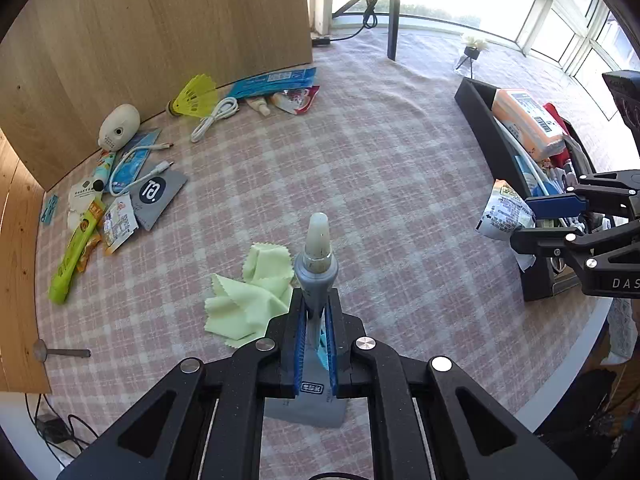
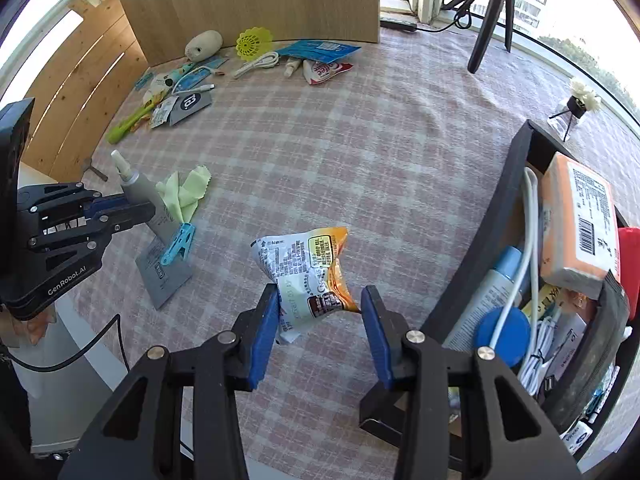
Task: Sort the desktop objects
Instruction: 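Carry the grey tube and wrapper into the tray and release both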
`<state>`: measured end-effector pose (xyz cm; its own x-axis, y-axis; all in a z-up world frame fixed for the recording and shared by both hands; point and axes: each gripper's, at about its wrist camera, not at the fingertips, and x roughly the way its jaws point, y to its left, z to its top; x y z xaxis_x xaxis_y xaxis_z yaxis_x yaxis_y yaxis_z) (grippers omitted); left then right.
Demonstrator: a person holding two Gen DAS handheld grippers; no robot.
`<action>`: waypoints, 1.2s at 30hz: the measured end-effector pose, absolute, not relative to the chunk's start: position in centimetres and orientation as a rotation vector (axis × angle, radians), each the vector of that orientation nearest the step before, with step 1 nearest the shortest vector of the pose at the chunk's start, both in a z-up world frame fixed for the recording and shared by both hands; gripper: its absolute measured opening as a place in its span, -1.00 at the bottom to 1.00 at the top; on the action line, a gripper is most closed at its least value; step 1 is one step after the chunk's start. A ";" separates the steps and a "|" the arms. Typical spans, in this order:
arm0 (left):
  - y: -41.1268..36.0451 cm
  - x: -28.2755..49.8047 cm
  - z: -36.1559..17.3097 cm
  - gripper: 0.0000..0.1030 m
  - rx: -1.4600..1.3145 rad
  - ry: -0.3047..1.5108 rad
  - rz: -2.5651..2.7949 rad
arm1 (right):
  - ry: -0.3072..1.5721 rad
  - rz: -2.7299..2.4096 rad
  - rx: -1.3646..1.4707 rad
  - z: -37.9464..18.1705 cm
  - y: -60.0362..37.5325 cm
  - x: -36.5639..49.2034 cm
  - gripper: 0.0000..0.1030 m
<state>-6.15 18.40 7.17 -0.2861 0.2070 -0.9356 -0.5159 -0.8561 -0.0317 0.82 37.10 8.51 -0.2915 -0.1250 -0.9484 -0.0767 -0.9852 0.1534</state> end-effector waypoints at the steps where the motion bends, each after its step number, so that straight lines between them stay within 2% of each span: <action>1: 20.0 -5.1 8.1 -0.84 -1.507 0.385 2.162 | -0.276 -2.505 1.853 8.7 38.3 1.3 -0.22; 11: 34.7 -1.7 10.9 -0.84 -1.385 0.408 2.029 | -0.454 -2.711 1.923 11.4 51.4 9.1 -0.22; 22: 50.0 1.9 11.8 -0.84 -1.322 0.440 1.880 | -0.669 -2.824 1.977 11.3 62.3 16.3 -0.21; 29: 56.1 3.0 11.8 -0.85 -1.300 0.478 1.853 | -0.685 -2.832 2.002 10.5 65.8 18.0 -0.21; 36: 59.0 2.4 11.9 -0.85 -1.303 0.476 1.858 | -0.695 -2.824 2.005 10.0 68.1 18.4 -0.21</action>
